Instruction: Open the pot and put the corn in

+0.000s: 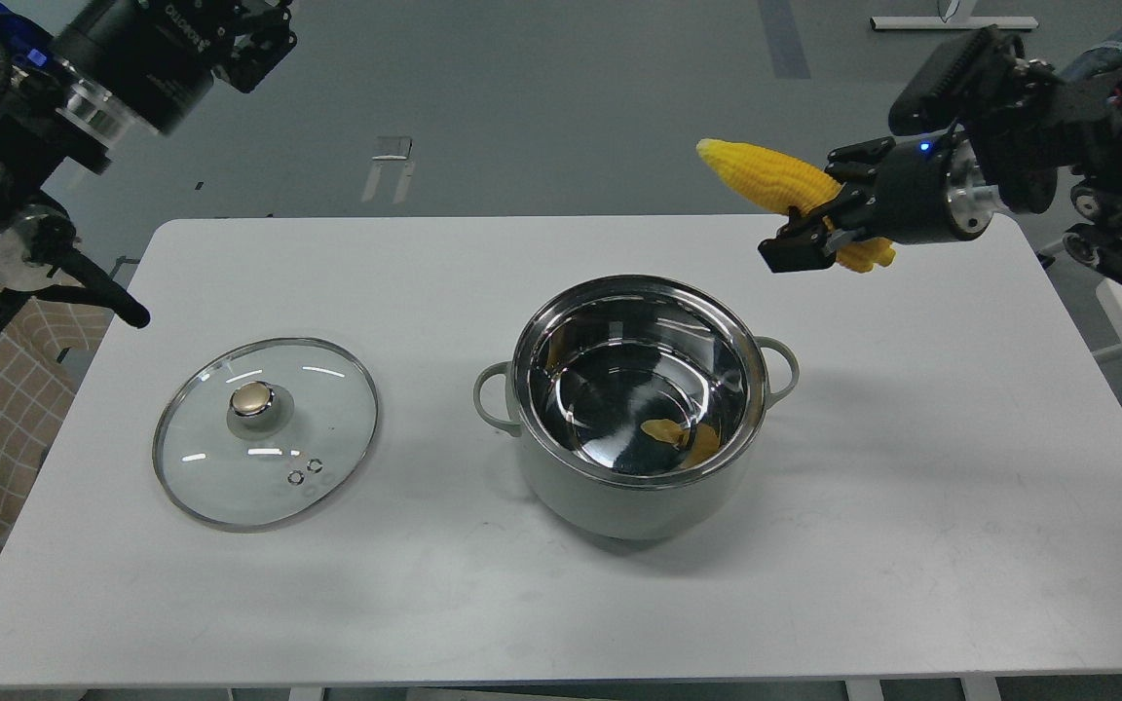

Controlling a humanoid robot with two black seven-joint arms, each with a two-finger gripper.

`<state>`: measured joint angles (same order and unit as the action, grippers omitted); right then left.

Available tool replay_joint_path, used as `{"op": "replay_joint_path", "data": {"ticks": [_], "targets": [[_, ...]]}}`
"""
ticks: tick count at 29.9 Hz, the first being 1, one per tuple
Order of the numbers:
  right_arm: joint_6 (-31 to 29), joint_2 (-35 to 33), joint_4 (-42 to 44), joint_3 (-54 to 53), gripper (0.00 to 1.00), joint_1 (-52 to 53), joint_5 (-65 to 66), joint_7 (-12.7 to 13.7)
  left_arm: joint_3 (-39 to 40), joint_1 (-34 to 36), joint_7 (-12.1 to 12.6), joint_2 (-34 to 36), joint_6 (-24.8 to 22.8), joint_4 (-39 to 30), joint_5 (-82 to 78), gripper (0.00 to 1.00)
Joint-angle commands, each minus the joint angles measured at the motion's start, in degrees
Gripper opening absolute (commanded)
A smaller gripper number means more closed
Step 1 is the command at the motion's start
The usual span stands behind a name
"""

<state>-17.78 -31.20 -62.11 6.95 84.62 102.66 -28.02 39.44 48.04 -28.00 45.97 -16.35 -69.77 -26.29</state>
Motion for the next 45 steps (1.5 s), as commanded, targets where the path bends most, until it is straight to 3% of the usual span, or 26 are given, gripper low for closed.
{"op": "replay_joint_path", "data": {"ticks": [1,9,18,34,41,45], "targets": [[-1.47,4.12,-1.87,1.66,0.06,0.19,0.17,0.02,-0.15,-0.32,0.0,-0.09,0.0,-0.01,-0.08,0.96],[-1.56,12.38,0.67,5.0,0.1,-2.61,-0.01,0.02,-0.15,-0.41,0.0,-0.09,-0.08,-0.01,-0.08,0.96],[-1.29,13.54,2.08,5.53,0.22,-5.25,-0.01,0.02,0.03,-0.49,0.0,-0.18,0.0,-0.19,-0.08,0.96],[0.46,14.5,3.4,4.92,0.92,-6.84,-0.1,0.02,0.03,-0.84,0.0,-0.18,0.0,-0.45,-0.08,0.96],[0.38,13.63,3.66,0.71,0.96,-5.7,-3.95,0.02,0.03,-0.84,0.0,-0.18,0.09,-0.45,-0.25,0.96],[0.38,12.83,8.91,-4.39,0.97,-1.4,-13.77,0.02,-0.32,-1.02,0.0,-0.36,0.44,-0.1,-0.61,0.97]]}}
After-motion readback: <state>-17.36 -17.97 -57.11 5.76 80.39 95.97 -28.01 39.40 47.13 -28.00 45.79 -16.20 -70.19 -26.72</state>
